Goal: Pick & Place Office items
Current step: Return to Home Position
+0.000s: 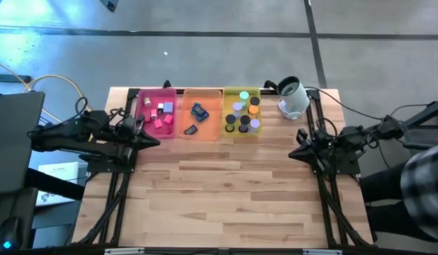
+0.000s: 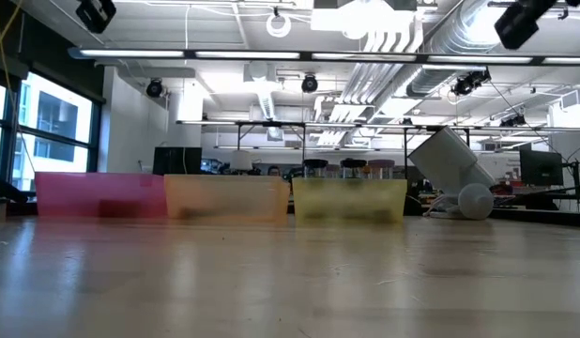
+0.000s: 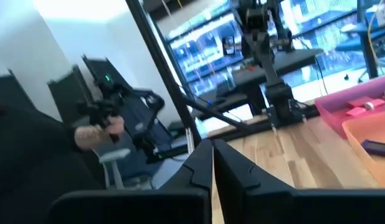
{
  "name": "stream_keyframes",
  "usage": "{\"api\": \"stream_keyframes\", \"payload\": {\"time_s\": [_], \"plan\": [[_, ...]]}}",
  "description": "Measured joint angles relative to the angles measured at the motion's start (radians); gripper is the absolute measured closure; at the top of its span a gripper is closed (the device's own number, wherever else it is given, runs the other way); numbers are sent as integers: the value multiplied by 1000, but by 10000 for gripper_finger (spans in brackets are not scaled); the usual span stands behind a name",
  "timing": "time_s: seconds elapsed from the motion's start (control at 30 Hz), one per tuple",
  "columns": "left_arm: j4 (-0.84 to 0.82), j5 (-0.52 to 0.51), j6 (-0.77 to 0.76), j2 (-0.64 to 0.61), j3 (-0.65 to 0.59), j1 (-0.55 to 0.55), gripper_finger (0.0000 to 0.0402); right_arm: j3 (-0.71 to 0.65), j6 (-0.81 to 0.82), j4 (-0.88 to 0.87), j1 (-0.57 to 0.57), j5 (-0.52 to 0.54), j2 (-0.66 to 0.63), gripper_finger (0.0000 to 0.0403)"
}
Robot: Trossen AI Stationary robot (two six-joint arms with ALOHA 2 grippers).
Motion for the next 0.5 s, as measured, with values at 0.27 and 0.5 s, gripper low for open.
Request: {"api": "stream_keyframes", "payload": {"time_s": [0.27, 0.5], "plan": [[66, -61, -12, -143, -173, 1, 401, -213, 1, 98, 0, 24, -213, 400], [66, -132, -31, -248, -270, 1, 401, -284, -25, 64, 0, 29, -288, 400]]}}
